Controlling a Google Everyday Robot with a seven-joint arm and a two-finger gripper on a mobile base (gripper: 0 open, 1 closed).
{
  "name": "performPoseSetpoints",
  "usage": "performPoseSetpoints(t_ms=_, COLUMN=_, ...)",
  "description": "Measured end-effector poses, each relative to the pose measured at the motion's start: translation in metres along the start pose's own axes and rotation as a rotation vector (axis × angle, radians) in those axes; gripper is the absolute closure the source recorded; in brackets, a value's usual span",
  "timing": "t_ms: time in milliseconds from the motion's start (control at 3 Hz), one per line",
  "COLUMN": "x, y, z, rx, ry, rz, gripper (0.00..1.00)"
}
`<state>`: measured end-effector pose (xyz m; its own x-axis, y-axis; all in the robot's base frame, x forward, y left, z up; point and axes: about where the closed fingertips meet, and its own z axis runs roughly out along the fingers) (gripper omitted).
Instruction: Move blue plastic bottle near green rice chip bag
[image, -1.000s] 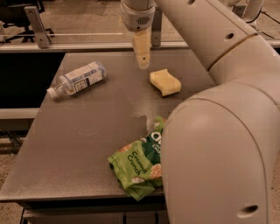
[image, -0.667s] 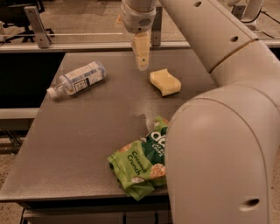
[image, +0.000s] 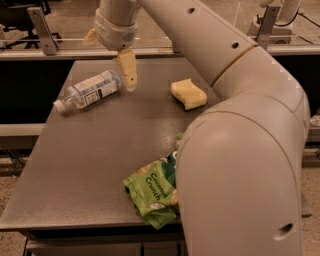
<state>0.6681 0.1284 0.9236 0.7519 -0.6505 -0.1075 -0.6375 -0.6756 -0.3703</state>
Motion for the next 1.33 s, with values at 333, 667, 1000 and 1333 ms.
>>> performPoseSetpoints(t_ms=333, x=-0.019, y=-0.009, z=0.035, rx=-0.048, ry=0.061, rz=-0.063, gripper=0.0)
performPoseSetpoints(t_ms=667, x=-0.025, y=-0.014, z=0.068, rx=-0.081, ry=0.065, rz=-0.098, gripper=0.0)
performPoseSetpoints(t_ms=1000, x=-0.034, y=-0.019, z=0.085, rx=-0.096, ry=0.04, rz=-0.129, gripper=0.18)
performPoseSetpoints(t_ms=1333, x=-0.042, y=-0.019, z=0.094, rx=-0.111, ry=0.018, rz=-0.16, gripper=0.42)
